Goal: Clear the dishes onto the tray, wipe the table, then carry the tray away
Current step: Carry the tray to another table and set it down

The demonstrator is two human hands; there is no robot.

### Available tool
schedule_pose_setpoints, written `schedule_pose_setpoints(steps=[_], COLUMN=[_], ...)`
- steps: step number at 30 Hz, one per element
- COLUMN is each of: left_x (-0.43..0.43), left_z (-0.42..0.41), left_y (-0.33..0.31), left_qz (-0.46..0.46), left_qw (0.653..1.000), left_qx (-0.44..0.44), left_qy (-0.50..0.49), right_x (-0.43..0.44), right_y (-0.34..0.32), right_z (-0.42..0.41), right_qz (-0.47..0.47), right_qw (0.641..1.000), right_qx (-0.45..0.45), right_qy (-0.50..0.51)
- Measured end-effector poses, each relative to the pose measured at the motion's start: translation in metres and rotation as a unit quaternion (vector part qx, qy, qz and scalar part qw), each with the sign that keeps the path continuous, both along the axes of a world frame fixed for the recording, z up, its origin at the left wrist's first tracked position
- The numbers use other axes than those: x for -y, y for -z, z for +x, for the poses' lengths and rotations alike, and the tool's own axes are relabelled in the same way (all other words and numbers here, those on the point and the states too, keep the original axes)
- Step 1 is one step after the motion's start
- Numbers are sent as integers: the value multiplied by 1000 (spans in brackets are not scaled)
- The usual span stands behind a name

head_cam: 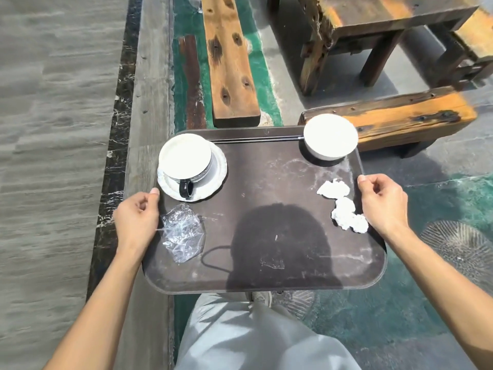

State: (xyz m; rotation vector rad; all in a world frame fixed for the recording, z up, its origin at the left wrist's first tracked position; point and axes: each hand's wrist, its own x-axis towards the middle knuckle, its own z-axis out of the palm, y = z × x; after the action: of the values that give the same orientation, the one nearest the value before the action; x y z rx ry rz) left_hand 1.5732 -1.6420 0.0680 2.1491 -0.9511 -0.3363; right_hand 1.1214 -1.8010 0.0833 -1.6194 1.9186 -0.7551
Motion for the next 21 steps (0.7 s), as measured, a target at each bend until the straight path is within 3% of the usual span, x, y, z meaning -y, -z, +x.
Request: schedule_pose_setpoints(steps=[21], left_x=[328], left_z=[121], left_y=[-14], left_qz=[0], left_qw=[997], left_qx=[5], left_qy=[81], right_x=[243], right_y=[-11], right_z=[99], right_qz=[-19], right_qw=[996], right_qx=[2], right_qy=[91])
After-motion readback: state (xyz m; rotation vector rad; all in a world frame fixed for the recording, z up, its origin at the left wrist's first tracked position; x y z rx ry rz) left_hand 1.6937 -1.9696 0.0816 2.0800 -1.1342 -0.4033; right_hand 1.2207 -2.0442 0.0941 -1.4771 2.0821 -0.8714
